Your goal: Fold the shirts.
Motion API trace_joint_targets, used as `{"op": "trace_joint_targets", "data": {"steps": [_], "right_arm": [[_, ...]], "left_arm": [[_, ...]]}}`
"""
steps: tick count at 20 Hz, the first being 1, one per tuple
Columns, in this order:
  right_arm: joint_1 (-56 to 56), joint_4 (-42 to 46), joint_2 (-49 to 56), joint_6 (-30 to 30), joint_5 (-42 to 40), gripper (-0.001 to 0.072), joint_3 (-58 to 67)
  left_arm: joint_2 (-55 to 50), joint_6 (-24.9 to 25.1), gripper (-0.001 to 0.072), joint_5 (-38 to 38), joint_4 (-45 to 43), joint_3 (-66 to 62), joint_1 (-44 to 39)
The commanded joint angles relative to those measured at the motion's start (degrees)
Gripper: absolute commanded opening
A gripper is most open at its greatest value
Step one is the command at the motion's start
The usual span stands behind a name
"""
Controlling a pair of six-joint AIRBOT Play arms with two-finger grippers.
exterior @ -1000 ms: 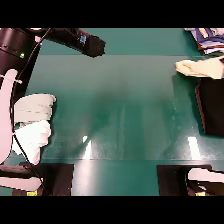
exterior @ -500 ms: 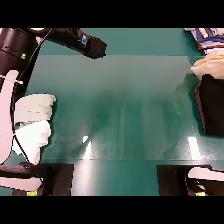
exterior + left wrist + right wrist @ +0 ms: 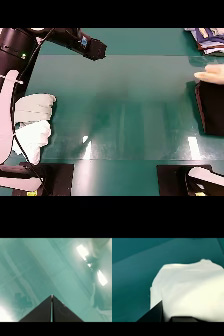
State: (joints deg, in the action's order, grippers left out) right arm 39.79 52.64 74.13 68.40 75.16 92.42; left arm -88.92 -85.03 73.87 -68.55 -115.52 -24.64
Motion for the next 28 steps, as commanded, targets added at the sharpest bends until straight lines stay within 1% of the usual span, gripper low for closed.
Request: {"op": "trace_joint_targets", "data": {"steps": [1, 4, 5, 7, 8, 9, 10, 13, 15, 18, 20, 21, 23, 24, 25, 26, 28], "right_arm": [[3.6, 7.6, -6.6, 0.2, 3.0, 0.0022, -11.0], [7.7, 10.1, -12.4, 0.2, 3.1, 0.0024, -20.3], [9.0, 10.7, -13.9, 0.2, 3.4, 0.0051, -22.6], [11.7, 12.2, -16.5, 0.2, 3.3, 0.0352, -27.1], [13.0, 12.4, -17.3, 0.2, 3.3, 0.0446, -28.9], [14.1, 12.3, -18.0, 0.2, 3.3, 0.0469, -30.3], [14.6, 11.8, -18.6, 0.2, 3.3, 0.0470, -31.1], [12.5, 7.7, -19.2, 0.2, 2.7, 0.0469, -30.8], [8.0, 3.1, -18.9, 0.2, 2.5, 0.0468, -29.4], [-2.4, -3.8, -18.9, 0.2, 0.7, 0.0468, -29.0], [-11.1, -4.6, -18.9, 0.2, -0.4, 0.0466, -29.0], [-15.5, -4.6, -18.9, 0.2, -1.3, 0.0431, -29.0], [-23.2, -4.5, -18.9, 0.2, -3.5, 0.0418, -29.0], [-26.4, -4.6, -18.9, 0.1, -4.6, 0.0276, -29.0], [-29.6, -4.5, -18.9, 0.1, -5.4, 0.0049, -29.0], [-32.0, -4.5, -18.9, 0.1, -5.9, 0.0022, -29.0], [-36.0, -4.5, -18.9, 0.1, -7.2, 0.0022, -29.0]], "left_arm": [[0.0, 0.0, 0.0030, 1.0, 0.0, 0.0, 0.0], [0.0, 0.0, 0.0030, 1.0, 0.0, 0.0, 0.0], [0.0, 0.0, 0.0030, 1.0, 0.0, 0.0, 0.0], [0.0, 0.0, 0.0030, 1.0, 0.0, 0.0, 0.0], [0.0, 0.0, 0.0030, 1.0, 0.0, 0.0, 0.0], [0.0, 0.0, 0.0030, 1.0, 0.0, 0.0, 0.0], [0.0, 0.0, 0.0030, 1.0, 0.0, 0.0, 0.0], [0.0, 0.0, 0.0030, 1.1, 0.0, 0.0, 0.0], [0.0, 0.0, 0.0031, 1.1, 0.0, 0.0, 0.0], [0.0, 0.0, 0.0030, 1.1, 0.0, 0.0, 0.0], [0.0, 0.0, 0.0031, 1.1, 0.0, 0.0, 0.0], [0.0, 0.0, 0.0031, 1.1, 0.0, 0.0, 0.0], [0.0, 0.0, 0.0031, 1.0, 0.0, 0.0, 0.0], [0.0, 0.0, 0.0031, 1.0, 0.0, 0.0, 0.0], [0.0, 0.0, 0.0031, 1.0, 0.0, 0.0, 0.0], [0.0, 0.0, 0.0031, 1.0, 0.0, 0.0, 0.0], [0.0, 0.0, 0.0031, 0.9, 0.0, 0.0, 0.0]]}}
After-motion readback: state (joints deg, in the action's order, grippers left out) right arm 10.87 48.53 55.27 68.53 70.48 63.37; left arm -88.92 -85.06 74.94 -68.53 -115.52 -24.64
